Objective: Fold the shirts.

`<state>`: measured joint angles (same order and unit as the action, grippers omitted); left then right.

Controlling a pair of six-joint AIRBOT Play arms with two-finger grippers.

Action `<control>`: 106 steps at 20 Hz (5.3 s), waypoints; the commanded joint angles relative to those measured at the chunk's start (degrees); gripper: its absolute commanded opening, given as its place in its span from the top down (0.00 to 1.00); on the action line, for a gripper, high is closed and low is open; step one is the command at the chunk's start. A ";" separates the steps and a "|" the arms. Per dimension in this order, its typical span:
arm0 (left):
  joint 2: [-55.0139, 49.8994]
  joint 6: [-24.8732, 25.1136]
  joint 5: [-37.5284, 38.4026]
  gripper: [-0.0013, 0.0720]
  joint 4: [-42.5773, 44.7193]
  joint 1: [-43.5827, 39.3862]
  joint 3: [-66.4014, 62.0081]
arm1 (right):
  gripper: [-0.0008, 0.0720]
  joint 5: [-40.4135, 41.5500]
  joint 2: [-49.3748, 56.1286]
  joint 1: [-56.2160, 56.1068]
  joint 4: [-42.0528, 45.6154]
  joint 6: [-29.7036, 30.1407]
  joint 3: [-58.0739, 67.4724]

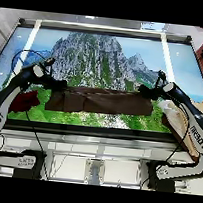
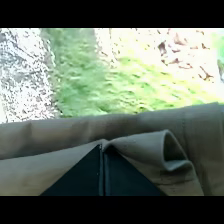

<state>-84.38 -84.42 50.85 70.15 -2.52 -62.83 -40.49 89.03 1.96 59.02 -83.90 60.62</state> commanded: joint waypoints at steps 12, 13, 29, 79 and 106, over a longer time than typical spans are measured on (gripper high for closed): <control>0.59 21.35 -6.51 0.21 -38.73 -5.68 -14.08 | 0.42 -13.09 -11.52 15.17 0.26 0.02 0.15; 0.04 23.17 -8.33 0.22 -38.58 -8.94 -14.08 | 0.42 -16.11 -10.19 16.28 -0.92 1.05 0.13; -14.36 11.45 -4.55 0.44 -14.43 -27.91 -14.14 | 0.23 -21.18 1.33 16.26 -0.90 6.01 0.15; 6.58 3.26 31.82 0.97 13.70 -13.18 -40.06 | 0.24 2.78 9.73 -35.93 -7.15 2.36 31.15; 4.00 5.95 34.47 0.97 14.32 -13.18 -39.65 | 0.95 -19.58 21.77 -24.22 -44.13 12.96 18.75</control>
<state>-80.29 -79.48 83.81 84.47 -15.73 -102.50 -58.83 110.67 -22.39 17.89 -74.30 77.93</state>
